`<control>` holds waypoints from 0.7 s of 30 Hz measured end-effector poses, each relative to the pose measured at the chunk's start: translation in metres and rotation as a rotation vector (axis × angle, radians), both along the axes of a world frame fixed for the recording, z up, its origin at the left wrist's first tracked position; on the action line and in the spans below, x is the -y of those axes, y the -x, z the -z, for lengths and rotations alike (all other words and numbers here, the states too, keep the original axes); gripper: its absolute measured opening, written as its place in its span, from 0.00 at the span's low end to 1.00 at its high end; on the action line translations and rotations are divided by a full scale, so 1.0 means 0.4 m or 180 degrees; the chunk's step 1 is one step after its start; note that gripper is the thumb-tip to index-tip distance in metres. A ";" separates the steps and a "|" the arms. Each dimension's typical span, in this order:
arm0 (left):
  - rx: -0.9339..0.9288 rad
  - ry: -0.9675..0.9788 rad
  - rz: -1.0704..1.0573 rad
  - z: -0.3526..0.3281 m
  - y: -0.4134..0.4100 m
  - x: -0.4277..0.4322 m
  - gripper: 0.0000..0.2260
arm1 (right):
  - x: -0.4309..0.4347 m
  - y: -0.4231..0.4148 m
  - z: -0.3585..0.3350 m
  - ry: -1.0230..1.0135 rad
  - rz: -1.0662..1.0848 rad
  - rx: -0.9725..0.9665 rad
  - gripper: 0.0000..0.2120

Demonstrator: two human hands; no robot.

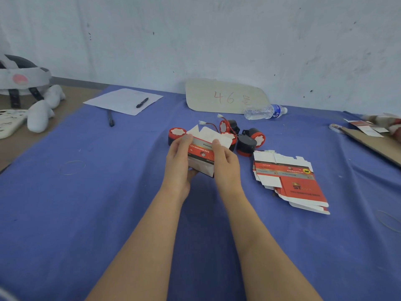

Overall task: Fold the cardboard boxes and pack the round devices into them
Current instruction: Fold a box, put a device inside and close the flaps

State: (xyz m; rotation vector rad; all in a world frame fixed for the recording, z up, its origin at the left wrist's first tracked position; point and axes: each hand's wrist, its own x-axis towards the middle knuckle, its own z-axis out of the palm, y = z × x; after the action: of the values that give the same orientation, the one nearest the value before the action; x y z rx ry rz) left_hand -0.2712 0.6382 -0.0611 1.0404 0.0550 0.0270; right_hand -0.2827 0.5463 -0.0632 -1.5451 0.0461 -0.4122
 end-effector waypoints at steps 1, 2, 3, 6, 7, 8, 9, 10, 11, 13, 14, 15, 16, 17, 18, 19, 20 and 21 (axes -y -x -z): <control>-0.0001 0.0016 -0.0033 0.001 -0.001 -0.001 0.15 | 0.001 0.000 -0.001 -0.0002 -0.0025 -0.0034 0.17; 0.0012 -0.0008 -0.0063 0.002 0.000 0.000 0.14 | 0.004 0.000 -0.002 -0.0017 -0.0046 -0.0081 0.17; 0.0041 -0.0069 -0.0083 0.004 0.000 0.003 0.13 | 0.009 0.001 -0.006 -0.0069 -0.0073 -0.0131 0.17; 0.0136 -0.0433 -0.0001 0.008 0.002 0.015 0.12 | 0.026 0.001 -0.012 -0.0313 -0.0105 -0.0193 0.15; 0.0141 -0.0509 0.0064 0.009 0.003 0.018 0.12 | 0.028 0.001 -0.013 -0.0358 -0.0101 -0.0188 0.14; 0.0150 -0.0547 0.0116 0.010 0.003 0.019 0.11 | 0.029 0.001 -0.014 -0.0391 -0.0094 -0.0172 0.12; 0.0166 -0.0555 0.0138 0.011 0.003 0.019 0.10 | 0.028 0.001 -0.015 -0.0421 -0.0098 -0.0147 0.11; 0.0170 -0.0541 0.0129 0.011 0.004 0.019 0.09 | 0.028 -0.001 -0.013 -0.0445 -0.0131 -0.0121 0.09; 0.0156 -0.0516 0.0095 0.011 0.003 0.019 0.07 | 0.027 -0.001 -0.014 -0.0466 -0.0190 -0.0115 0.08; 0.0054 -0.0502 -0.0021 0.009 0.001 0.020 0.05 | 0.030 -0.002 -0.013 -0.0431 -0.0330 -0.0171 0.08; -0.0036 -0.0518 -0.0090 0.008 0.000 0.020 0.06 | 0.033 -0.003 -0.011 -0.0356 -0.0385 -0.0213 0.08; -0.0129 -0.0529 -0.0163 0.007 -0.002 0.020 0.07 | 0.034 -0.002 -0.011 -0.0296 -0.0440 -0.0252 0.09; -0.0203 -0.0557 -0.0232 0.006 -0.004 0.020 0.07 | 0.034 -0.001 -0.011 -0.0265 -0.0483 -0.0282 0.10; -0.0243 -0.0601 -0.0284 0.005 -0.005 0.020 0.08 | 0.034 0.000 -0.012 -0.0278 -0.0502 -0.0297 0.10; -0.0261 -0.0648 -0.0316 0.005 -0.005 0.021 0.09 | 0.035 0.000 -0.011 -0.0311 -0.0502 -0.0309 0.10; -0.0261 -0.0671 -0.0354 0.005 -0.005 0.023 0.09 | 0.033 0.001 -0.012 -0.0331 -0.0485 -0.0319 0.10; -0.0246 -0.0673 -0.0408 0.004 -0.004 0.025 0.09 | 0.032 0.003 -0.014 -0.0318 -0.0459 -0.0322 0.10; -0.0192 -0.0671 -0.0469 0.003 -0.002 0.026 0.09 | 0.029 0.004 -0.015 -0.0281 -0.0415 -0.0312 0.11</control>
State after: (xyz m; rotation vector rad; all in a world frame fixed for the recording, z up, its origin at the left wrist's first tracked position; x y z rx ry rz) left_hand -0.2705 0.6280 -0.0624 1.2461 0.1868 0.1377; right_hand -0.2842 0.5346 -0.0573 -1.4711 0.0391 -0.2281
